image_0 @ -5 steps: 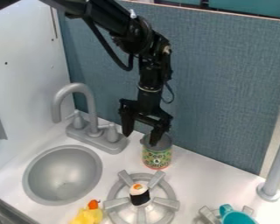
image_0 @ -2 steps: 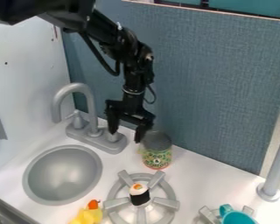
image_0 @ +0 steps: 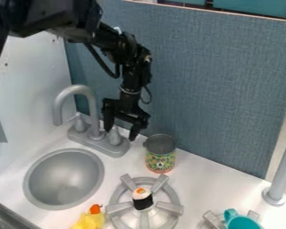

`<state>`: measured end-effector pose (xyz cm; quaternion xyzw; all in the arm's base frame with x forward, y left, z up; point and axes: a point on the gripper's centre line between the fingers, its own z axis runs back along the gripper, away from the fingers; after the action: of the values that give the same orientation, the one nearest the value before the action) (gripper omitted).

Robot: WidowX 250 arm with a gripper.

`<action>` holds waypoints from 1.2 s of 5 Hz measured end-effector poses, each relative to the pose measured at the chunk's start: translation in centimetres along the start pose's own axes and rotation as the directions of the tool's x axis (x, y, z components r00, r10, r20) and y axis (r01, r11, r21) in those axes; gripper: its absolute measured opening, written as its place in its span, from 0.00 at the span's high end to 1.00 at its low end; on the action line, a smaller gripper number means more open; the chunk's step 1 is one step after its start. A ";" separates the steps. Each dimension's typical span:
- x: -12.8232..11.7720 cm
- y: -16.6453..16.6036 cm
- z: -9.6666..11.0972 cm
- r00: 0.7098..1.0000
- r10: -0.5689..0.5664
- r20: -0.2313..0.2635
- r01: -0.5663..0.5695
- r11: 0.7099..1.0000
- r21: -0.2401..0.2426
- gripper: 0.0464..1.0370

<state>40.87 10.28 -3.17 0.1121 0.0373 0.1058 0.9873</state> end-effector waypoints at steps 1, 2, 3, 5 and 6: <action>0.6 0.2 -0.9 1.000 -0.018 0.003 0.018 0.999 0.029 0.04; 1.2 0.3 -1.4 0.999 -0.034 0.012 0.033 0.998 0.057 0.04; 1.5 -0.6 -1.2 0.998 -0.052 0.038 0.050 0.997 0.052 0.04; -0.5 -5.9 -1.7 0.984 -0.181 0.003 0.180 0.983 0.037 0.04; -2.7 -10.2 -2.0 0.963 -0.268 -0.018 0.268 0.963 0.004 0.04</action>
<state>40.13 0.37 -7.30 0.1083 0.0612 -0.0281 0.9918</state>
